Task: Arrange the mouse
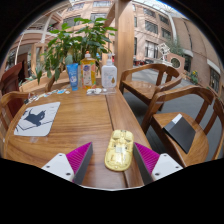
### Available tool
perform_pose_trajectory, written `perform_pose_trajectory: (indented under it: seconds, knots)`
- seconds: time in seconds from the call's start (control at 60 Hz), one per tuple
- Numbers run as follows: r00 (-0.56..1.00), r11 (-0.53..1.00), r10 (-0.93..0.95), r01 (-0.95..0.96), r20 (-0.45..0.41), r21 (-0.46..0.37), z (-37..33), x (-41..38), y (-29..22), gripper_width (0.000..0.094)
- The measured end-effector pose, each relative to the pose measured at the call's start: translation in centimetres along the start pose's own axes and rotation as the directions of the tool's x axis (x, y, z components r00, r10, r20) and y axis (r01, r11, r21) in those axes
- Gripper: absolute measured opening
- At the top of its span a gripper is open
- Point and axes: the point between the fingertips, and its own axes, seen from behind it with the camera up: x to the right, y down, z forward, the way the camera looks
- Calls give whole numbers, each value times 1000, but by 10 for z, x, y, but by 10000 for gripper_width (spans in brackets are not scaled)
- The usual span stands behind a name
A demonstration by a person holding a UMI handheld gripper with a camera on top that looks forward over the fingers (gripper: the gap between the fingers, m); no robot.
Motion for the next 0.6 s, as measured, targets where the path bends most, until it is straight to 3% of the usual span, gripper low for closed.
perform_pose_trajectory:
  seconds: [0.083, 0.2, 0.483, 0.6]
  knots:
    - [999, 999, -37, 38, -5, 4, 10, -1, -6, 731]
    - [998, 998, -67, 67, 7, 4, 19, -8, -13, 502]
    - [996, 995, -93, 93, 5, 25, 20, -12, -17, 360]
    - [994, 994, -103, 105, -35, 45, 16, -7, -26, 357]
